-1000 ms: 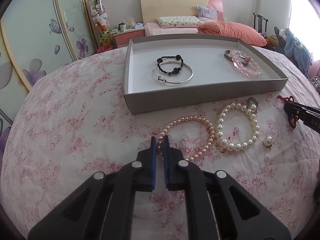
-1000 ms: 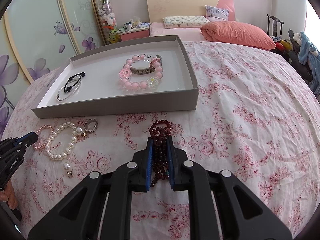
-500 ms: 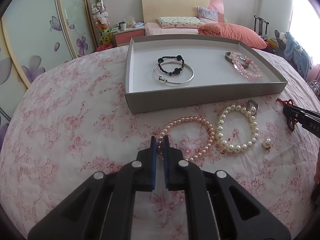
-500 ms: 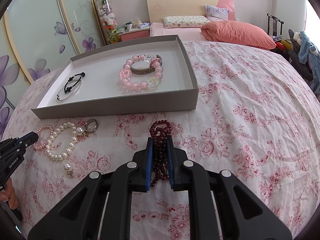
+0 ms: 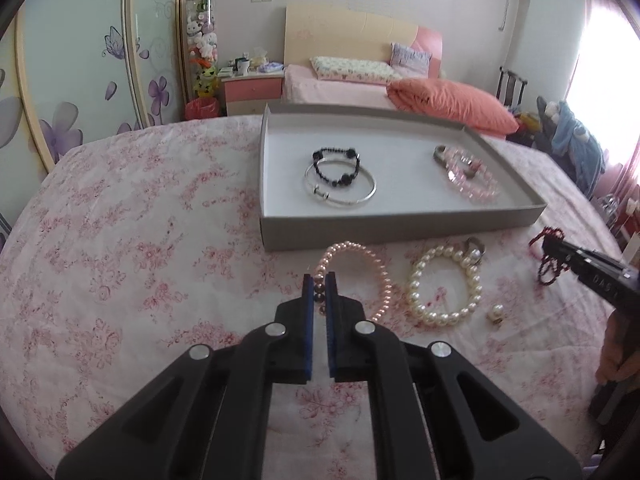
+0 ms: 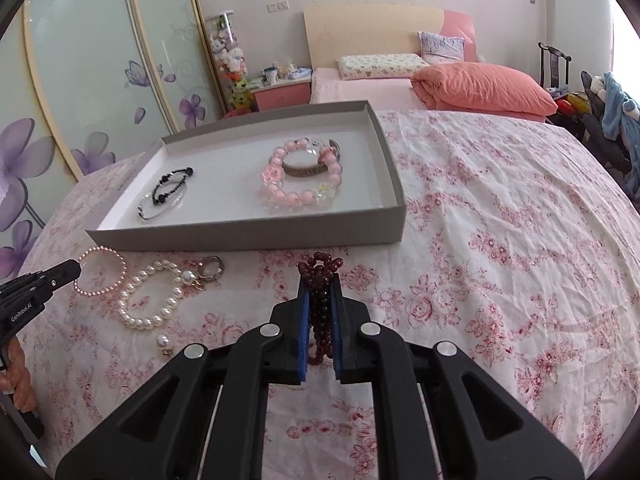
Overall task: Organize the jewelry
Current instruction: 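Carry both bracelets over the gray tray and open both grippers inside it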
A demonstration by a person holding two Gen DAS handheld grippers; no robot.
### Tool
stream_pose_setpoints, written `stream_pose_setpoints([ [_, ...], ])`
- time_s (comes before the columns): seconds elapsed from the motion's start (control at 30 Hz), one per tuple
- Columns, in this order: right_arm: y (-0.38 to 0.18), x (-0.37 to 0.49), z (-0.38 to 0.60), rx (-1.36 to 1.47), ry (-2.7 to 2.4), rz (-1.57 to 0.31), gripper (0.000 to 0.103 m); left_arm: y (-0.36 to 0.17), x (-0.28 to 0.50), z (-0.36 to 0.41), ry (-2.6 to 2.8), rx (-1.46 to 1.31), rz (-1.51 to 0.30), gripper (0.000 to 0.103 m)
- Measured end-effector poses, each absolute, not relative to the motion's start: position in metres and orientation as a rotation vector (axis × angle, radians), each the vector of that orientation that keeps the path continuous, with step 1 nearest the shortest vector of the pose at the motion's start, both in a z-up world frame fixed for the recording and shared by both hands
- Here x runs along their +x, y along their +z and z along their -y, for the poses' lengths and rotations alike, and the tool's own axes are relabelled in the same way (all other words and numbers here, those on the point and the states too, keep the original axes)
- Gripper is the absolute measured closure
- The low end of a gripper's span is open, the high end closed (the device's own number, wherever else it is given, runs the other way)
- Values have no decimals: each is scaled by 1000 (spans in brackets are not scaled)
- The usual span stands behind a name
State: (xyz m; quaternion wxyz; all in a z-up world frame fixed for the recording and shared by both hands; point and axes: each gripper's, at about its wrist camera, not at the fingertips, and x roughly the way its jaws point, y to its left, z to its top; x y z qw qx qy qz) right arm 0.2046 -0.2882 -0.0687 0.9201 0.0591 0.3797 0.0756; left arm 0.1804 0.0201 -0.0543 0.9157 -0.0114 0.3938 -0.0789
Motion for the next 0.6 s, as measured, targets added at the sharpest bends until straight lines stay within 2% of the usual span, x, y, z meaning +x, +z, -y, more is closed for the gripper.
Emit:
stream_pose_setpoints([
  [0.33, -46, 194, 289, 162, 197, -684, 93, -37, 167, -21, -131, -75, -747, 97],
  [0.6, -22, 184, 281, 140, 203, -597, 93, -11, 151, -7, -59, -6, -611, 97],
])
